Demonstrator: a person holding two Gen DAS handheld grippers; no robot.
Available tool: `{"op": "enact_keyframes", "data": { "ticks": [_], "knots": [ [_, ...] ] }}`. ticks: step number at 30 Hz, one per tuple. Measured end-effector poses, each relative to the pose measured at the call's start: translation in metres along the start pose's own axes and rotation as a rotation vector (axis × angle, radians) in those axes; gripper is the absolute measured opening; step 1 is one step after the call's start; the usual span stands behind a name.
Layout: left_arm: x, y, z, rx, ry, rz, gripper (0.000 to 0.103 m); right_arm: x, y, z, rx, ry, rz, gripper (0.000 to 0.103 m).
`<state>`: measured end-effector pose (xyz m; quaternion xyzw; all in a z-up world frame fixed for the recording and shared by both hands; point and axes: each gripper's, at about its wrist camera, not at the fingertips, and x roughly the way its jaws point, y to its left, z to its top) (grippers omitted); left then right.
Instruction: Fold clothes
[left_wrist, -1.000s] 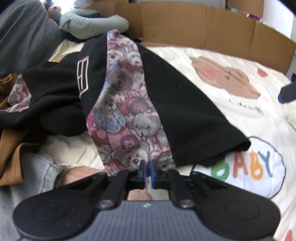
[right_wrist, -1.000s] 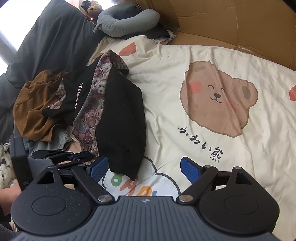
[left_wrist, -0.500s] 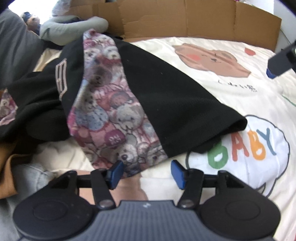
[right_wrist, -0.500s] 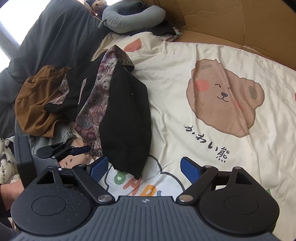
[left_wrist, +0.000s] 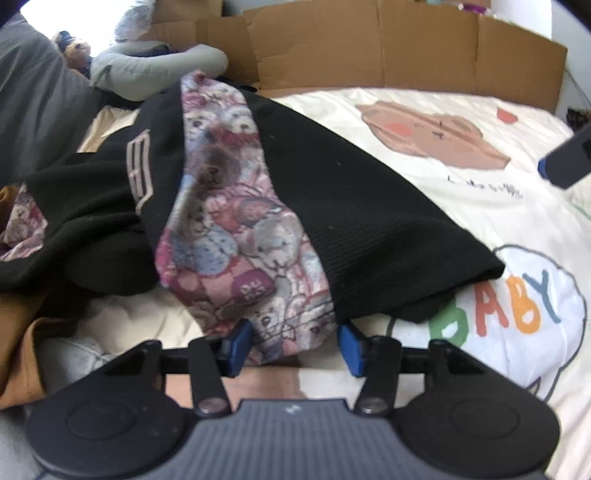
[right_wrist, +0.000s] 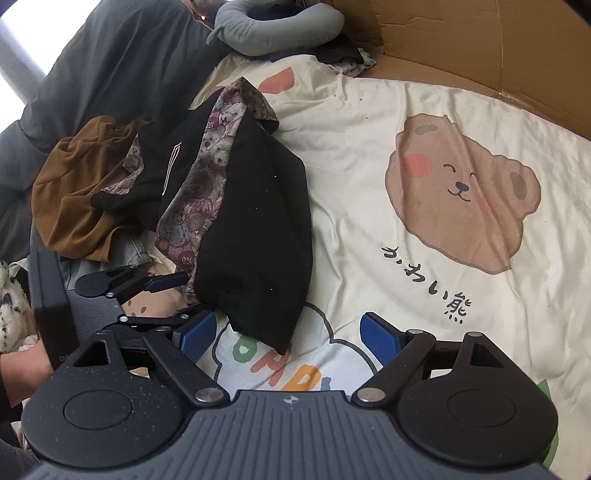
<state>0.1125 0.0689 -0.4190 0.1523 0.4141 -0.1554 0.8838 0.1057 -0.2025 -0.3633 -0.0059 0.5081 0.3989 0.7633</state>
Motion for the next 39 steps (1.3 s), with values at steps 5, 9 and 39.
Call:
{"op": "enact_keyframes", "data": {
  "ticks": [5, 9, 39],
  "knots": [
    [-0.017, 0.007, 0.001, -0.033, -0.051, -0.017, 0.048, -0.001, 0.003, -0.001, -0.009, 0.001, 0.003, 0.089],
    [-0.015, 0.012, 0.000, -0.038, -0.061, -0.009, 0.030, 0.000, 0.005, 0.001, -0.017, 0.004, 0.011, 0.089],
    [-0.044, 0.000, 0.028, -0.103, -0.217, -0.150, 0.006, 0.052, 0.032, 0.050, 0.180, 0.132, 0.228, 0.052]
  ]
}}
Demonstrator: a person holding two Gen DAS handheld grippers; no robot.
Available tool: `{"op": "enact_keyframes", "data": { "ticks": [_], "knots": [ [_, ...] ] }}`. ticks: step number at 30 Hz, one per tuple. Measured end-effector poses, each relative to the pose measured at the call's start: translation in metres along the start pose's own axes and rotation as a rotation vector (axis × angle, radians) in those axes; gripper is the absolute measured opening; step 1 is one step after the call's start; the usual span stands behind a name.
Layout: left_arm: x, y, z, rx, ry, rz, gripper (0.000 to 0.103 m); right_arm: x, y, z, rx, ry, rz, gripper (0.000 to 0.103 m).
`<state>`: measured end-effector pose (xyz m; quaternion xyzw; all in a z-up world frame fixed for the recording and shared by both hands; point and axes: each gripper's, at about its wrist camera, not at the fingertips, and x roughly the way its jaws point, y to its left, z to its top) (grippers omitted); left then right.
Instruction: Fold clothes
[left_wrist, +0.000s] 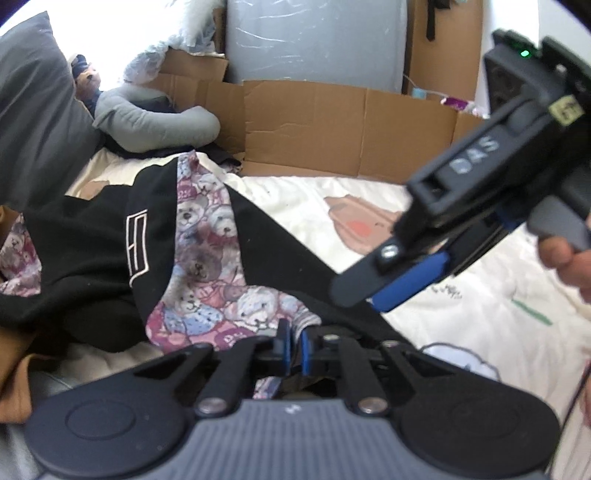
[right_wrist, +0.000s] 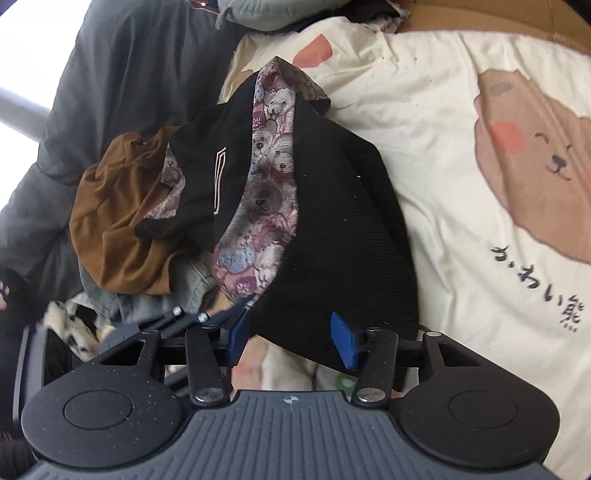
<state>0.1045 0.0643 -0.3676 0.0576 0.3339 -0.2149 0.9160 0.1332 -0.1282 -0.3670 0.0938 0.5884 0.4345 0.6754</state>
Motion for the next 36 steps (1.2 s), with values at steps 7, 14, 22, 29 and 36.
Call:
{"op": "enact_keyframes", "data": {
  "ticks": [7, 14, 22, 29, 36],
  "knots": [
    [0.003, 0.003, 0.005, -0.072, -0.011, -0.049, 0.002, 0.014, -0.002, 0.010, 0.105, 0.026, 0.023, 0.045],
    [0.008, -0.005, 0.012, -0.072, -0.041, -0.109, 0.002, 0.015, -0.018, 0.015, 0.227, 0.035, 0.042, 0.045],
    [0.021, -0.022, 0.025, -0.004, -0.082, -0.171, 0.002, 0.003, -0.039, 0.033, 0.304, 0.061, 0.036, 0.045],
    [0.027, -0.039, 0.032, 0.052, -0.101, -0.225, 0.001, -0.003, -0.060, 0.031, 0.374, 0.081, 0.035, 0.023],
    [0.028, -0.053, 0.030, 0.090, -0.075, -0.287, 0.003, -0.014, -0.074, 0.023, 0.375, 0.086, 0.011, 0.006]
  ]
}}
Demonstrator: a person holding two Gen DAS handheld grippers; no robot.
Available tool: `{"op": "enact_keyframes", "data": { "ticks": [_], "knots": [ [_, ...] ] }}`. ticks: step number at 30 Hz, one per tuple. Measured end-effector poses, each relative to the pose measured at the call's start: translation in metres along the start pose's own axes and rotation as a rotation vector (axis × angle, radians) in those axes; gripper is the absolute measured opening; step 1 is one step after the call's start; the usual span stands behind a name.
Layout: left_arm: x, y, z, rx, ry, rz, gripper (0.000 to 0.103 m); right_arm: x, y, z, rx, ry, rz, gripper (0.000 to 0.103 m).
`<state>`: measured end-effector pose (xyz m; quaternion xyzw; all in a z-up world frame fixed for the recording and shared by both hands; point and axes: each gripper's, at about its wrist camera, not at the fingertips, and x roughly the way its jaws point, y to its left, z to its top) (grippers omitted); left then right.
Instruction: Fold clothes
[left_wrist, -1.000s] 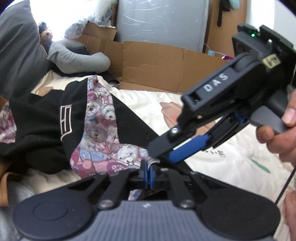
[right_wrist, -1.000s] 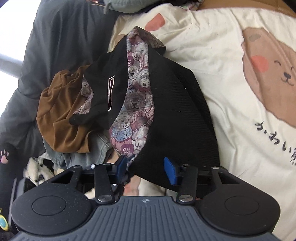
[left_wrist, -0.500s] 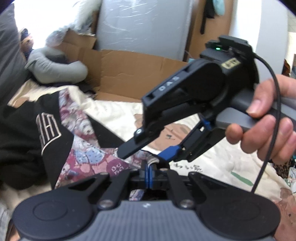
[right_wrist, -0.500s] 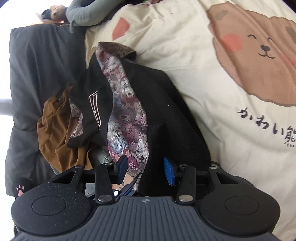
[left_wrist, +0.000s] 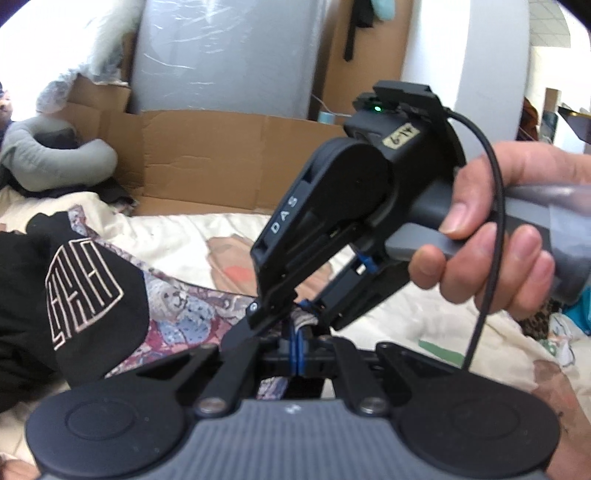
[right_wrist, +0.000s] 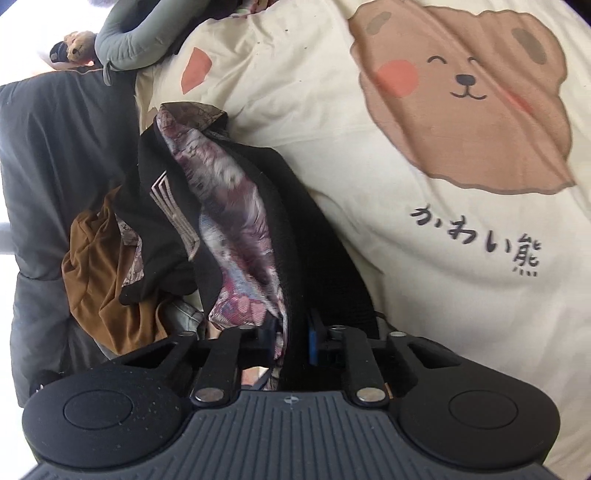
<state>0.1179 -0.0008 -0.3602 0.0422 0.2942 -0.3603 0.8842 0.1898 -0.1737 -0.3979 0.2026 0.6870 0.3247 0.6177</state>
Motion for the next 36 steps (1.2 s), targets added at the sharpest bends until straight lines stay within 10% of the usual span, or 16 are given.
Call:
{"op": "enact_keyframes", "data": {
  "ticks": [14, 36],
  "knots": [
    [-0.003, 0.012, -0.012, -0.010, 0.086, 0.007, 0.012, -0.054, -0.044, -0.003, 0.003, -0.127, -0.042, 0.001],
    [-0.049, 0.108, -0.026, -0.176, 0.195, 0.467, 0.052, -0.167, -0.142, -0.034, 0.192, -0.454, -0.197, 0.001]
  ]
}}
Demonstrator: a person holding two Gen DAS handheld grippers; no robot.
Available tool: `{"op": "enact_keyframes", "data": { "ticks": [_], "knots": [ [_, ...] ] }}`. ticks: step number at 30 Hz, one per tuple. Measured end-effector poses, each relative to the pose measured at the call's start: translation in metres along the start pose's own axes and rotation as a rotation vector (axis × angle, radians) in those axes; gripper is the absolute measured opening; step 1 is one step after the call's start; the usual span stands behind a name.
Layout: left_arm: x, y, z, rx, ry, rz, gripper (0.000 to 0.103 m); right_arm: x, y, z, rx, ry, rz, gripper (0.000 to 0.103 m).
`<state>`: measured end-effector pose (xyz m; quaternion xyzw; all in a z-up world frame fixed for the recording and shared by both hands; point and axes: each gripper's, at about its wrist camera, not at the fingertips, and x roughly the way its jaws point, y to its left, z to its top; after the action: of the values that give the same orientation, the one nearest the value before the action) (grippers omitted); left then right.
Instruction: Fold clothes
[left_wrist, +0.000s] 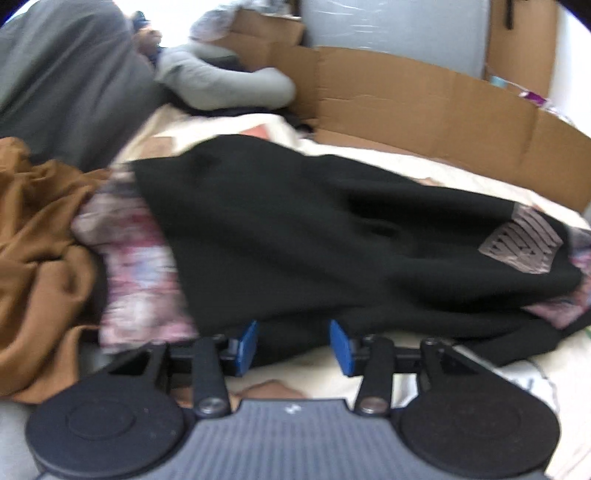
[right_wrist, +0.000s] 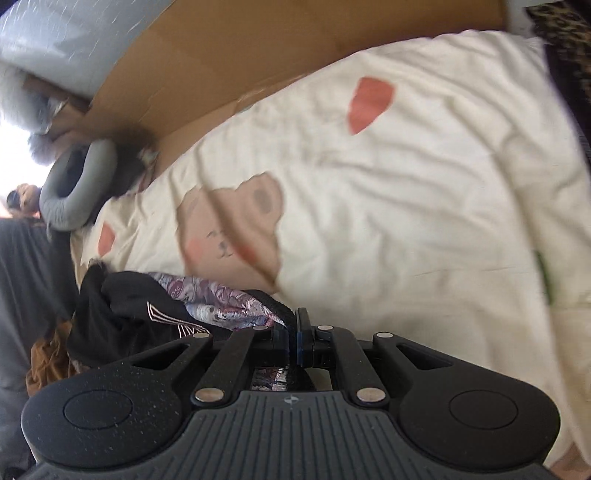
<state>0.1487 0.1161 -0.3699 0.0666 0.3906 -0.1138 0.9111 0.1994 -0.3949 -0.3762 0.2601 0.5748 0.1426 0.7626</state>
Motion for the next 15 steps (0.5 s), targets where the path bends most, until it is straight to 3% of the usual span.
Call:
{"op": "enact_keyframes", "data": {
  "ticks": [3, 7, 11, 15],
  "knots": [
    [-0.005, 0.014, 0.000, -0.002, -0.003, 0.063, 0.056, -0.009, -0.014, 0.000, 0.017, -0.020, -0.023, 0.001],
    [-0.007, 0.033, -0.001, -0.080, 0.012, 0.110, 0.065, -0.021, -0.030, 0.000, 0.037, -0.056, -0.059, 0.001],
    [0.009, 0.036, -0.001, -0.139, 0.078, 0.071, 0.066, -0.033, -0.044, 0.000, 0.059, -0.074, -0.083, 0.001],
    [0.021, 0.034, 0.001, -0.151, 0.078, 0.031, 0.071, -0.044, -0.060, -0.006, 0.083, -0.088, -0.113, 0.001]
  ]
}}
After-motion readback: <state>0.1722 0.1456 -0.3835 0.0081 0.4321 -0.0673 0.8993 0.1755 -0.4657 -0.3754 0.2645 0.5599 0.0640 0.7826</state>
